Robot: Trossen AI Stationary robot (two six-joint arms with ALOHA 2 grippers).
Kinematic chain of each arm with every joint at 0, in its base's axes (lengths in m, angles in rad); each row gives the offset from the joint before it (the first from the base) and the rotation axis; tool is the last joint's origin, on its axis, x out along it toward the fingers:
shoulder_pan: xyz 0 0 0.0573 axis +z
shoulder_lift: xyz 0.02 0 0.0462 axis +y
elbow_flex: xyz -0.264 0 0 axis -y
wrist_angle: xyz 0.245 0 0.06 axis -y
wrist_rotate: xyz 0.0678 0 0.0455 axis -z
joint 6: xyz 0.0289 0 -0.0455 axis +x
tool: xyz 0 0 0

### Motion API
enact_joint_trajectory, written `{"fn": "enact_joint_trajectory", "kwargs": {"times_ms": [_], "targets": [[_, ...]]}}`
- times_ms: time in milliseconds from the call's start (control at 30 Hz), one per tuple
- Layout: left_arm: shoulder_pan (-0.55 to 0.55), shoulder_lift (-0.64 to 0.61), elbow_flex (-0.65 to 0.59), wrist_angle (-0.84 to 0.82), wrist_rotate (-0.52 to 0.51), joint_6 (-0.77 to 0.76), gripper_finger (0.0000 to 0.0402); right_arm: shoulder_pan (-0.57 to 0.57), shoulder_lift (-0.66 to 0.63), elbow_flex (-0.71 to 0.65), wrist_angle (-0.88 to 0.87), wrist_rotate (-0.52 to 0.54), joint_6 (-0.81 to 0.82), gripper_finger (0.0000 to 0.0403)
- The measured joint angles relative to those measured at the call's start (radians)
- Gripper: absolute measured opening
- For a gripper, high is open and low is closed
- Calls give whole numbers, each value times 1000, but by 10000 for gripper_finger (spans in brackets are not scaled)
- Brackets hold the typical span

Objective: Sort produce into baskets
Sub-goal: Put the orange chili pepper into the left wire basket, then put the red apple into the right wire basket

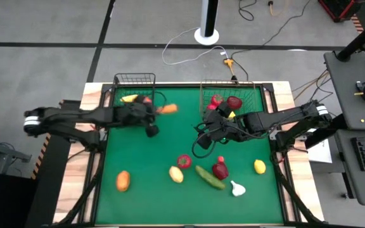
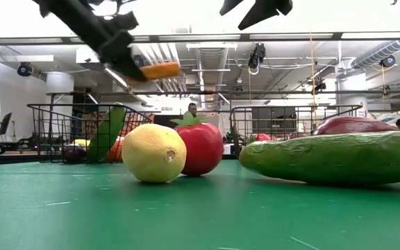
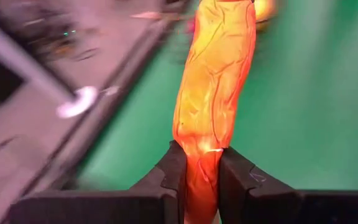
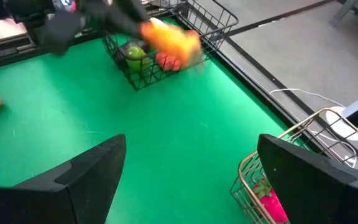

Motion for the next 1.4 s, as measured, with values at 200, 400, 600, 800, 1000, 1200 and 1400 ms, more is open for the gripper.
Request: {"fn": "enact_joint_trajectory", "kwargs": {"times_ms": [200,400,600,800,1000,1200,1400], "targets": [[97,-161,5,-281,-228,-114,37,0,1,0,0,0,-1,357],[284,-208,-12,-411,-237,-145,38,0,1,0,0,0,9,357],[398,-186,-53,-406,-189,-96,40,0,1,0,1,0,16,357],[410,-168,-44,-402,-189,-93,74,0,1,0,0,-7,16,357],[410,-168,-44,-404,-189,-77,126,0,1,0,0,-9,16,357],[410,-169,-44,-405,-187,-79,166,0,1,0,0,-9,17,357],[388,-187,-44,-404,-27,-111,182,0,1,0,-6,-37,54,357]]}}
